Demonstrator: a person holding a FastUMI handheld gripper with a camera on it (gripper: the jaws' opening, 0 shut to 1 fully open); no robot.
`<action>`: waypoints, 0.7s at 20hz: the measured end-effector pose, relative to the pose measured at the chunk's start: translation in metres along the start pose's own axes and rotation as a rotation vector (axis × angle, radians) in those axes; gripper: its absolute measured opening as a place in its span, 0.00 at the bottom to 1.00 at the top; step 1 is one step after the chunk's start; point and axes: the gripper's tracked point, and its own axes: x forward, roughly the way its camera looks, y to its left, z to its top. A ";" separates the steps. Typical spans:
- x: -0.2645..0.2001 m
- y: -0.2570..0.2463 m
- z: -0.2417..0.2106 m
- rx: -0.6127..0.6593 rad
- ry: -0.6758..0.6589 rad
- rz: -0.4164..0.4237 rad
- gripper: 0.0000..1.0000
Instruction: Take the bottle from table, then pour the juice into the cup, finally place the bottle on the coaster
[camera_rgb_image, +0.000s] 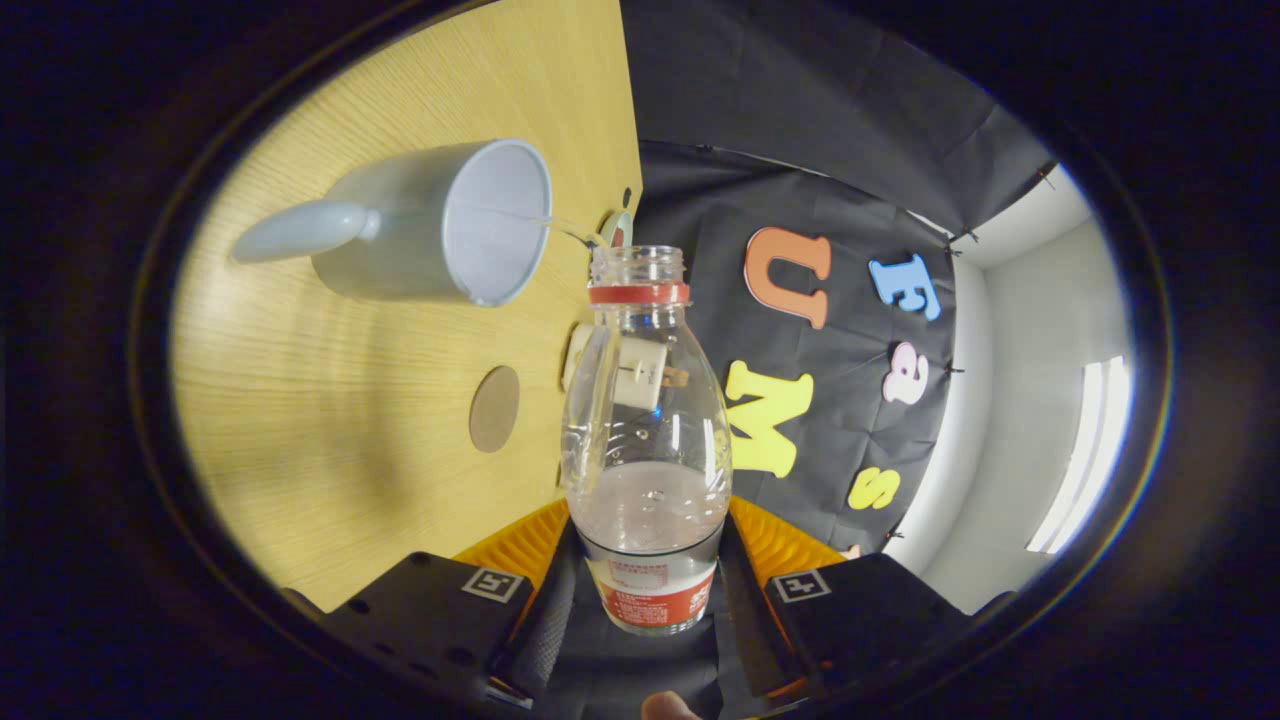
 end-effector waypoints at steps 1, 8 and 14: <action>0.000 -0.002 0.000 -0.009 0.000 -0.003 0.76; 0.001 -0.006 0.000 -0.043 -0.004 -0.013 0.76; 0.001 -0.011 0.000 -0.070 -0.005 -0.022 0.75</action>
